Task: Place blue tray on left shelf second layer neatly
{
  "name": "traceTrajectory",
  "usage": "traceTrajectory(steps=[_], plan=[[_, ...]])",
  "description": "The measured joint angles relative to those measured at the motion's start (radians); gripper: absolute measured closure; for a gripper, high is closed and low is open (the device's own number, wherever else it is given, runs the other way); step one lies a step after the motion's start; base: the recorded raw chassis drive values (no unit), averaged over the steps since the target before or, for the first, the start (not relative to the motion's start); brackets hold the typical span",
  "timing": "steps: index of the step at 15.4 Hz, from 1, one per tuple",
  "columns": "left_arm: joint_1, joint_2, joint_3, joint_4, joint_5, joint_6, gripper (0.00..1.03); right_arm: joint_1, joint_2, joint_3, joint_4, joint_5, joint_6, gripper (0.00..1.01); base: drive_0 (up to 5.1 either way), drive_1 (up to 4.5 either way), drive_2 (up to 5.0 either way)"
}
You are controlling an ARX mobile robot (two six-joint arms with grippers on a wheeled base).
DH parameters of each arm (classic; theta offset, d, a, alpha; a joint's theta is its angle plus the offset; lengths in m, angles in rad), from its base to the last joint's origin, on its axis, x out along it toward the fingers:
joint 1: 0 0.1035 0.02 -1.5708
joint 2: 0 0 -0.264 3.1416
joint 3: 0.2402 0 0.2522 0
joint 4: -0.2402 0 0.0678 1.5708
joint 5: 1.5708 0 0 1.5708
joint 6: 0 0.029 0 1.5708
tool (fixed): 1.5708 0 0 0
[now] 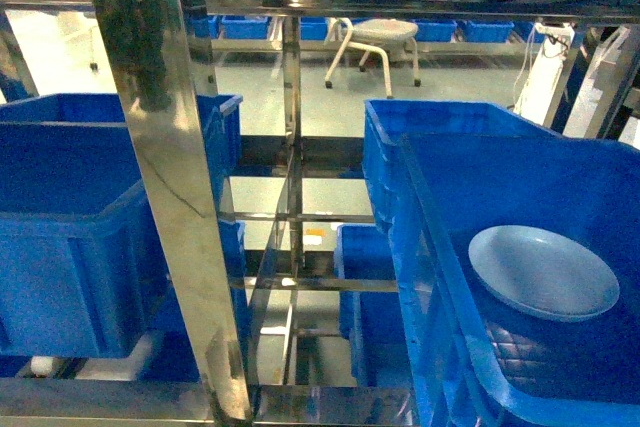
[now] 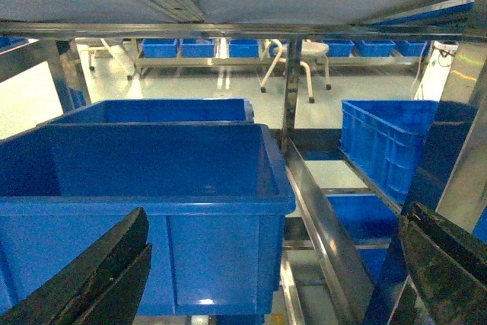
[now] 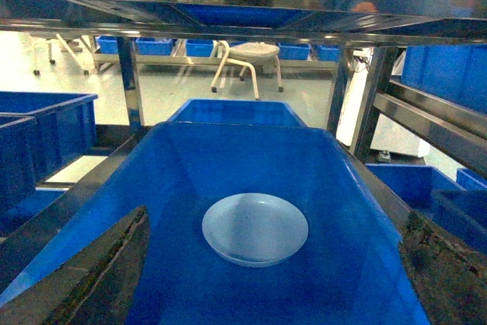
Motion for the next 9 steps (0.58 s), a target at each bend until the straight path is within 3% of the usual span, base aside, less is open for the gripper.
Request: traceTrajectory(steps=[9], plan=[[0.000, 0.000, 0.000, 0.000, 0.000, 0.000, 0.05, 0.000, 0.000, 0.000, 0.000, 0.000, 0.001, 0.03, 0.0, 0.00, 0.0]])
